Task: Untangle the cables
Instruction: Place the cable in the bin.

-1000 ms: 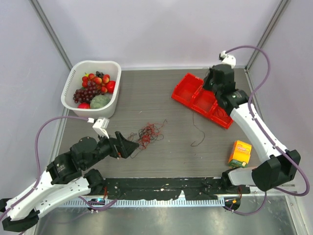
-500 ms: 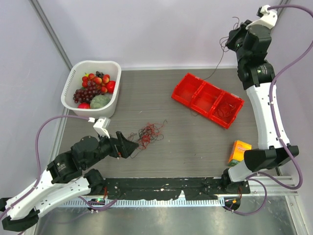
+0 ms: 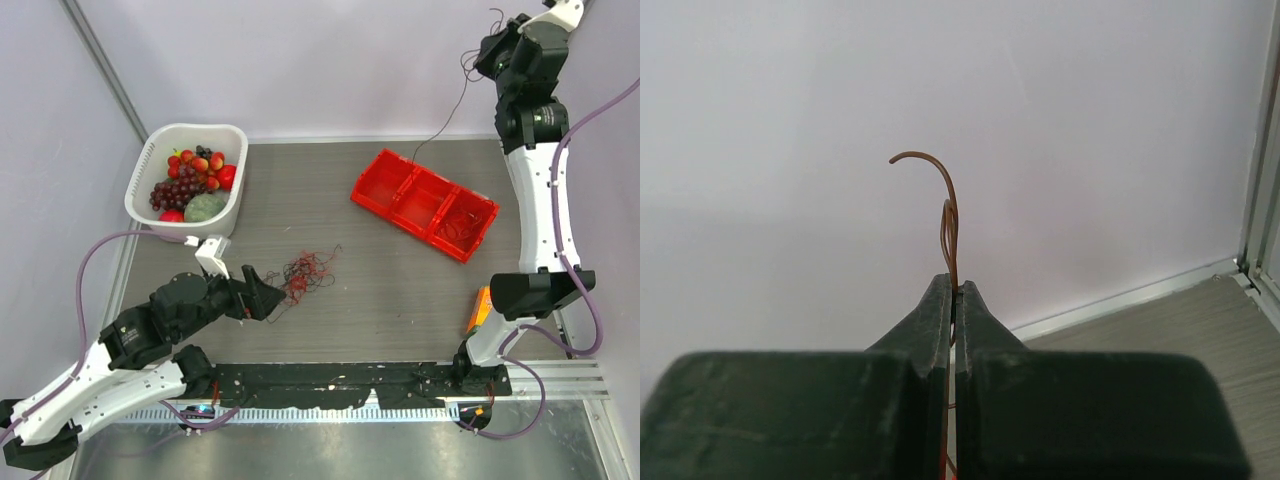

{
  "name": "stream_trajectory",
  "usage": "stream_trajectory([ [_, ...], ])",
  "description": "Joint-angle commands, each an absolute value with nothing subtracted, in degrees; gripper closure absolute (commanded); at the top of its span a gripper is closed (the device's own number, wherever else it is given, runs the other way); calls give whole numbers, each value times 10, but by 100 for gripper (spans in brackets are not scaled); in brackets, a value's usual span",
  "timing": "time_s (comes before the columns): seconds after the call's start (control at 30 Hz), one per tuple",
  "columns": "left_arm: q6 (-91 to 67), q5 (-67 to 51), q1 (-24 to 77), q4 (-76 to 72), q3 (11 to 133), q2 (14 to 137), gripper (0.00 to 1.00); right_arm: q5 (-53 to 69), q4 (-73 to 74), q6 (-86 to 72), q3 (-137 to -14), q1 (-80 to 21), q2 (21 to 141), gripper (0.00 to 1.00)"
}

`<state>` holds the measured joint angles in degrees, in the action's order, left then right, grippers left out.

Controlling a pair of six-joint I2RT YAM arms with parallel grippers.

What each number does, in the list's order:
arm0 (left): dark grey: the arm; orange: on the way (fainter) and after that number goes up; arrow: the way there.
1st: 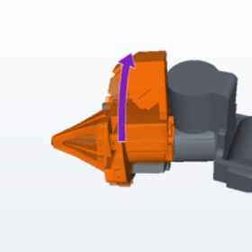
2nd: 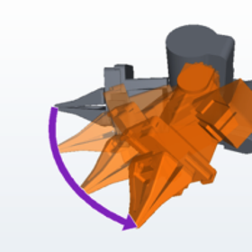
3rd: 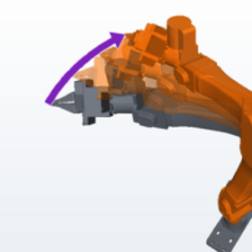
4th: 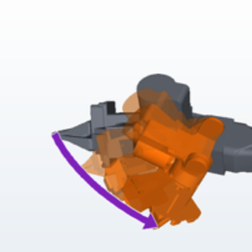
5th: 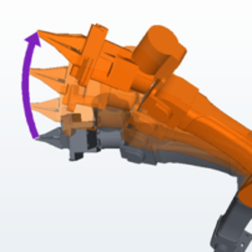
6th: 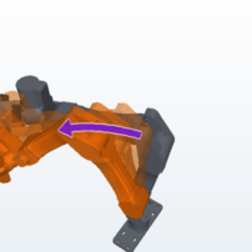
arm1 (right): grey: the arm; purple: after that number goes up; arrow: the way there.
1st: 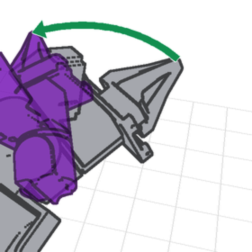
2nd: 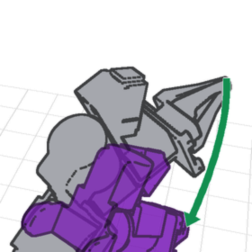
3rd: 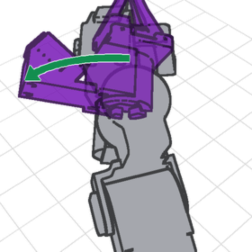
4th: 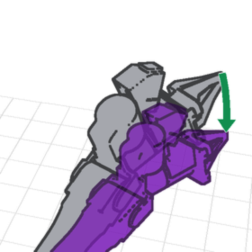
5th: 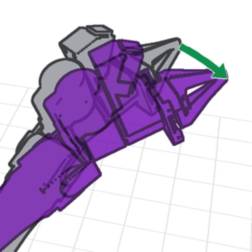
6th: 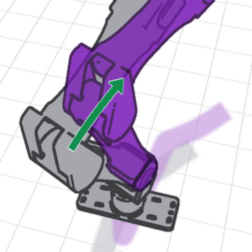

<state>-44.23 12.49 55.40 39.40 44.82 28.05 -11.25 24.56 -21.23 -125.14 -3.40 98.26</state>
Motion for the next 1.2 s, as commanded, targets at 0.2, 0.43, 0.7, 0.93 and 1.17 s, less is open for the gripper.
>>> stream_trajectory([
  [0.2, -436, 125, 552, 368, 472, 299, 2, -76, 245, -248, -1417, -14, 1003, 99],
  [0.43, -453, 119, 553, 366, 470, 295, 2, -64, 236, -267, -1475, -8, 1002, 99],
  [0.7, -472, 113, 553, 348, 456, 285, 3, -64, 207, -256, -1413, -8, 984, 99],
  [0.93, -482, 98, 553, 341, 454, 287, 3, -59, 171, -253, -1288, 9, 952, 99],
  [1.17, -490, 107, 553, 371, 457, 258, 3, -64, 143, -265, -1164, 10, 898, 99],
])
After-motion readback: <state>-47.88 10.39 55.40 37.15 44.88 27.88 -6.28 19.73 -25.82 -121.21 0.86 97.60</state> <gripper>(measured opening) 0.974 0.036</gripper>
